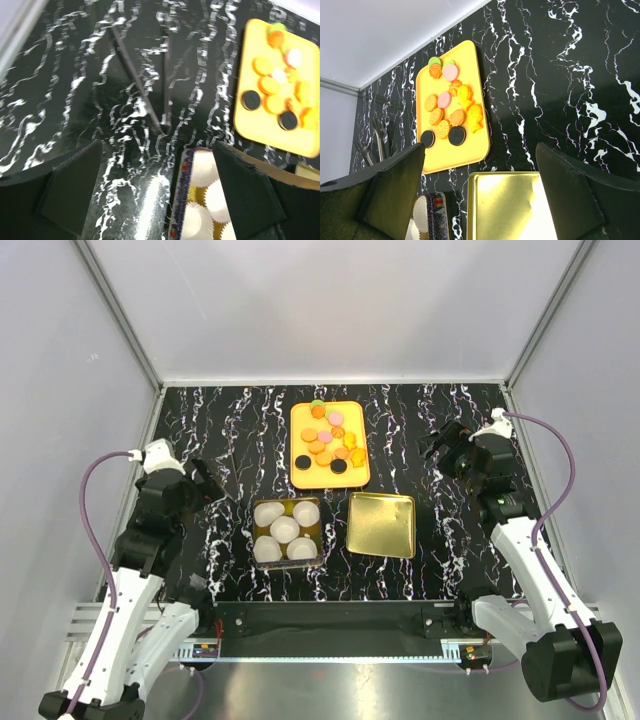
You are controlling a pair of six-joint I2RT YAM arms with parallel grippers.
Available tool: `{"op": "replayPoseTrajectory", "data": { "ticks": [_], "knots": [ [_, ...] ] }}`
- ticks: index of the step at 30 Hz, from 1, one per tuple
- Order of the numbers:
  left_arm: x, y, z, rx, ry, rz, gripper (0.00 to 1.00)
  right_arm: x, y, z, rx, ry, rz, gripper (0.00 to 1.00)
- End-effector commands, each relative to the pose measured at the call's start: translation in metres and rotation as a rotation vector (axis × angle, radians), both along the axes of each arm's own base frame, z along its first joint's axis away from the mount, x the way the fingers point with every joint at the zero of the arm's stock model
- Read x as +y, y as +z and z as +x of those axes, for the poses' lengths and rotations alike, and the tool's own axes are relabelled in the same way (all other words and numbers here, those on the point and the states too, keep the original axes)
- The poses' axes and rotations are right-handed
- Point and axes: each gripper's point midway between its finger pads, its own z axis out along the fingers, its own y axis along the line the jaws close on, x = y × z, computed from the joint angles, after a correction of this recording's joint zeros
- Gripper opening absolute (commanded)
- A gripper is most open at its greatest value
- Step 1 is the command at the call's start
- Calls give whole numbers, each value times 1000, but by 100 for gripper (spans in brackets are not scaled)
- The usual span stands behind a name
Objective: Pack the cookies
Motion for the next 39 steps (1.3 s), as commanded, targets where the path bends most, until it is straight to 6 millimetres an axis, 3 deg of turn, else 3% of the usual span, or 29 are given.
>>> {"op": "replayPoseTrajectory", "data": {
  "ticks": [1,6,10,11,13,14,15,17,18,19,24,30,39],
  "knots": [
    [27,-4,2,16,177,26,99,9,14,-2,-63,76,-27,100],
    [33,-7,27,72,226,31,99,15,20,-6,-91,126,-37,100],
    [36,-11,64,81,244,7,99,24,19,-7,-85,181,-36,99],
    [42,-25,75,114,260,7,99,25,18,-7,-81,190,-31,100],
    [40,-31,95,128,226,-16,99,32,13,-7,-64,224,-18,100],
    [43,-57,106,214,234,2,99,33,12,-7,-58,232,-13,100],
    [41,-55,117,213,217,5,99,35,9,-7,-47,241,-7,100],
    [26,-69,138,227,128,-16,99,38,7,-8,-40,258,1,100],
    [23,-85,144,263,110,-24,99,39,4,-8,-32,260,4,100],
    [17,-88,152,248,86,-40,99,40,4,-9,-33,271,7,100],
    [14,-127,166,340,107,-69,99,43,2,-11,-33,288,20,100],
    [9,-146,182,384,89,-82,99,46,1,-14,-32,303,28,100],
    [18,-177,183,504,131,-35,99,47,-1,-14,-25,309,29,100]
  ]
}}
